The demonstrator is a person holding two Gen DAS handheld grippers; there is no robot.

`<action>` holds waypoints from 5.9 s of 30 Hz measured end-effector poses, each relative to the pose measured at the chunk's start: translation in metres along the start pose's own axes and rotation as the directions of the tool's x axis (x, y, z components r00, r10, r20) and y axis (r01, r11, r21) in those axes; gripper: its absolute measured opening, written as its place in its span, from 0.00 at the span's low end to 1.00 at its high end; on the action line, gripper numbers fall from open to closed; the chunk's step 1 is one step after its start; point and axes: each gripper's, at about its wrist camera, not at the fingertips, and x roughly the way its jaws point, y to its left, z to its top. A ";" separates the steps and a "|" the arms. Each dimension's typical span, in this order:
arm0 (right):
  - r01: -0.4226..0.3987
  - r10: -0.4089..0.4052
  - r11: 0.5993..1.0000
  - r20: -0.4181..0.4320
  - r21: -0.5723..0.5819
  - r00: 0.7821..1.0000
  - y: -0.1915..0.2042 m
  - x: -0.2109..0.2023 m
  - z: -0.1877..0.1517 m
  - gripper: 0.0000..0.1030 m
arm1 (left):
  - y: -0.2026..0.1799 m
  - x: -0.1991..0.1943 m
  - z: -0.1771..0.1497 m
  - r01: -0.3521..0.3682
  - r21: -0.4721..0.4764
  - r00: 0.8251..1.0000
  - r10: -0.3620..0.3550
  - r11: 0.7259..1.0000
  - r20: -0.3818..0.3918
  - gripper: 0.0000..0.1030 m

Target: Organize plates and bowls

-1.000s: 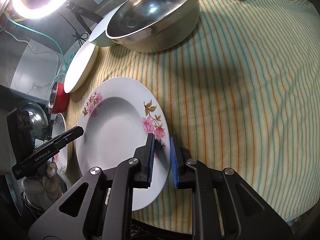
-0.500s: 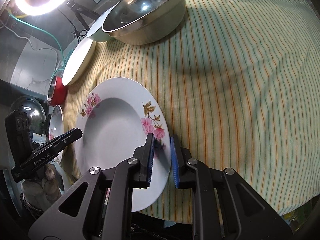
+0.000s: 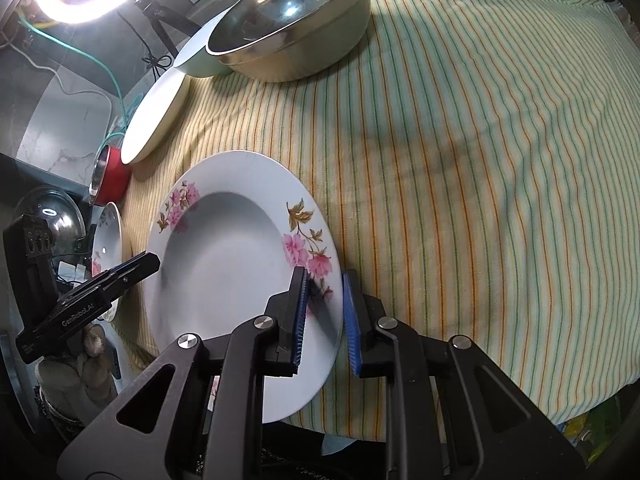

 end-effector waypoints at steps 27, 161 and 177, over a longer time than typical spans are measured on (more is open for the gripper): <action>0.007 0.016 0.987 0.149 -0.159 0.989 0.083 -0.022 0.018 0.79 | 0.054 -0.068 -0.010 -0.092 -0.124 0.981 0.111 0.988 0.158 0.52; 0.042 -0.040 0.995 0.032 -0.086 0.999 0.027 -0.010 -0.009 0.14 | -0.027 -0.004 -0.018 -0.014 0.118 1.000 0.013 0.993 0.009 0.21; 0.088 -0.081 0.984 0.054 -0.154 0.995 0.035 -0.010 -0.008 0.28 | -0.035 -0.002 -0.019 -0.072 0.158 0.997 0.070 0.985 0.016 0.26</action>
